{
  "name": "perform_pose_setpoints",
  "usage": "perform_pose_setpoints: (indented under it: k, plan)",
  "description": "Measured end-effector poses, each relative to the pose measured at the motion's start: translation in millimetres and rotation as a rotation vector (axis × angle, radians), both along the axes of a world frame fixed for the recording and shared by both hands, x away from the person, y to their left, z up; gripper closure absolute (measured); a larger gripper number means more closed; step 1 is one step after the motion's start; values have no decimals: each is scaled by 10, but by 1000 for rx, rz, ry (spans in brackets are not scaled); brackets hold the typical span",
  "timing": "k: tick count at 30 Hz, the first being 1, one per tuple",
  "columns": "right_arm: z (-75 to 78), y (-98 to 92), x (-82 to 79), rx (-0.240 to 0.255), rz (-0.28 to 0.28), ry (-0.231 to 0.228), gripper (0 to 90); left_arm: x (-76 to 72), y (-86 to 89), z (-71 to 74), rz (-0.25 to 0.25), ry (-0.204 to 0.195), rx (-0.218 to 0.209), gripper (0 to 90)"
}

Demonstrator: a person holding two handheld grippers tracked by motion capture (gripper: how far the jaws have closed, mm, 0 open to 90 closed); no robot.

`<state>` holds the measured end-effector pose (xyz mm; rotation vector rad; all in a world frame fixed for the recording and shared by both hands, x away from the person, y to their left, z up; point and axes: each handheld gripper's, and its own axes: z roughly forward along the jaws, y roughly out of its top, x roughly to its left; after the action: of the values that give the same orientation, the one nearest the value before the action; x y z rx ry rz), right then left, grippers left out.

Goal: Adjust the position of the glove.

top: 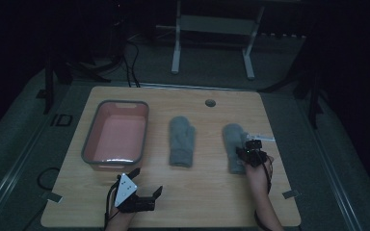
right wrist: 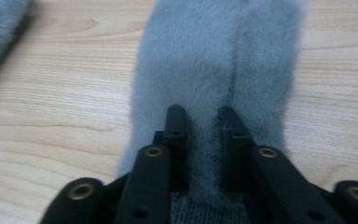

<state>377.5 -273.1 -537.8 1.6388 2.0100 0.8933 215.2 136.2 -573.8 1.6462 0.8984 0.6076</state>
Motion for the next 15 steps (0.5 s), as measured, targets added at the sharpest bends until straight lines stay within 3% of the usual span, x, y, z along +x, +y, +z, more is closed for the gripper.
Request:
perform_pose_setpoints:
  k: [4, 5, 8, 10, 15]
  plan:
    - [126, -55, -33, 20, 58, -35, 617, 0, -1, 0, -3, -1, 4, 3]
    - [165, -67, -37, 33, 91, -59, 568, -1, -1, 0, -4, -1, 4, 3]
    - [272, -78, -25, 10, 185, -94, 525, -2, -2, 0, -4, -2, 4, 3]
    - [300, -86, 13, -28, 212, -82, 487, -1, -3, 1, -5, -1, 7, 3]
    - [214, -125, 99, -73, 241, -22, 503, 1, -3, 1, -6, 0, 6, 3]
